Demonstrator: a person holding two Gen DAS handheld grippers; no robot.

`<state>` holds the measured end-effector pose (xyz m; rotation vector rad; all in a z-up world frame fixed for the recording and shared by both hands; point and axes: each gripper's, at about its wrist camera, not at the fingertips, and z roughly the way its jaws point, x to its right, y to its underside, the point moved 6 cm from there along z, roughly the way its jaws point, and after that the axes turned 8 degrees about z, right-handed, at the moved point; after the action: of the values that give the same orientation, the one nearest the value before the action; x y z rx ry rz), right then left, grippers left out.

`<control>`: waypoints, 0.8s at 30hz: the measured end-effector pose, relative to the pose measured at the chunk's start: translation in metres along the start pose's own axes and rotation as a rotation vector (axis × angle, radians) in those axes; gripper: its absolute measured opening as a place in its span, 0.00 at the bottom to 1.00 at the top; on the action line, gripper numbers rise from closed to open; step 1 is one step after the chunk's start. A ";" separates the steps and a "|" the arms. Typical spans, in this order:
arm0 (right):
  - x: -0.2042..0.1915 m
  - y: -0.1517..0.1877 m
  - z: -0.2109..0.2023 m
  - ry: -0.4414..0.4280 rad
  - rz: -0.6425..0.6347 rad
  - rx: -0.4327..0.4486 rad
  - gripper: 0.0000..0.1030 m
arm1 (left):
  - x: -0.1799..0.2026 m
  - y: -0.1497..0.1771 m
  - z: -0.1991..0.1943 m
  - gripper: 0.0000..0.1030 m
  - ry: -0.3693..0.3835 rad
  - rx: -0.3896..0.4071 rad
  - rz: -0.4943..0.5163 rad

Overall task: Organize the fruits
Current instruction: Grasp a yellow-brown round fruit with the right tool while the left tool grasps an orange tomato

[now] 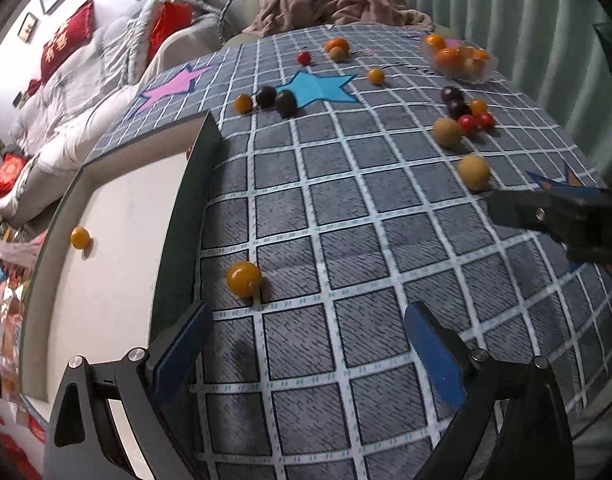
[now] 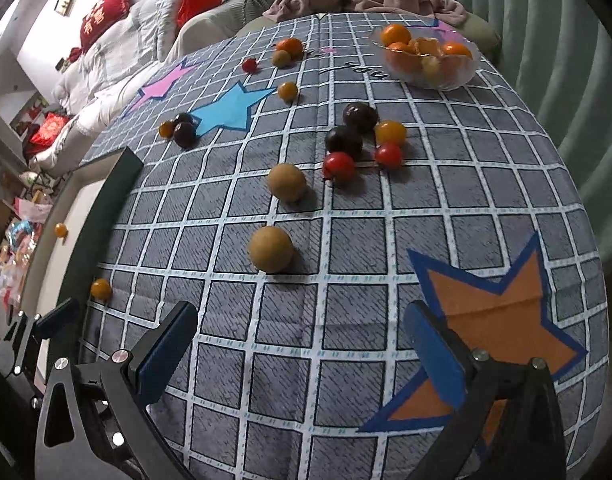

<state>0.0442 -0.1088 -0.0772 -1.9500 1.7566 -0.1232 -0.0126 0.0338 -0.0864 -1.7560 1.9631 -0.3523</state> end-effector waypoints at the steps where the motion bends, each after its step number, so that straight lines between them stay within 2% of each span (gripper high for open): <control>1: -0.002 -0.001 0.003 0.011 -0.017 0.000 1.00 | -0.002 -0.001 0.003 0.94 -0.001 -0.005 -0.010; 10: -0.020 -0.014 0.027 0.087 -0.134 0.028 0.99 | -0.010 -0.016 0.019 0.94 0.024 0.009 -0.074; 12: -0.024 -0.015 0.028 0.108 -0.155 0.040 0.96 | -0.011 -0.019 0.021 0.94 0.025 0.015 -0.077; 14: -0.028 -0.015 0.028 0.129 -0.182 0.057 0.82 | -0.010 -0.019 0.021 0.92 0.031 0.018 -0.078; 15: -0.031 -0.015 0.026 0.121 -0.192 0.065 0.77 | -0.010 -0.019 0.021 0.84 0.041 0.023 -0.079; 16: -0.033 -0.014 0.024 0.119 -0.202 0.073 0.65 | -0.009 -0.019 0.020 0.80 0.053 0.030 -0.085; 17: -0.034 -0.014 0.021 0.114 -0.208 0.080 0.48 | -0.009 -0.019 0.019 0.78 0.047 0.031 -0.088; 19: -0.036 -0.013 0.020 0.104 -0.209 0.085 0.27 | -0.010 -0.019 0.018 0.70 0.045 0.037 -0.096; 21: -0.034 -0.012 0.018 0.089 -0.198 0.086 0.27 | -0.014 -0.019 0.016 0.50 0.028 0.045 -0.094; 22: -0.033 -0.011 0.017 0.073 -0.189 0.085 0.27 | -0.017 -0.019 0.015 0.47 0.023 0.044 -0.095; 24: -0.030 -0.010 0.015 0.046 -0.170 0.083 0.27 | -0.023 -0.019 0.016 0.33 0.021 0.041 -0.110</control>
<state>0.0543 -0.0753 -0.0776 -2.0480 1.5853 -0.2976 0.0132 0.0557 -0.0862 -1.8451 1.8647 -0.4476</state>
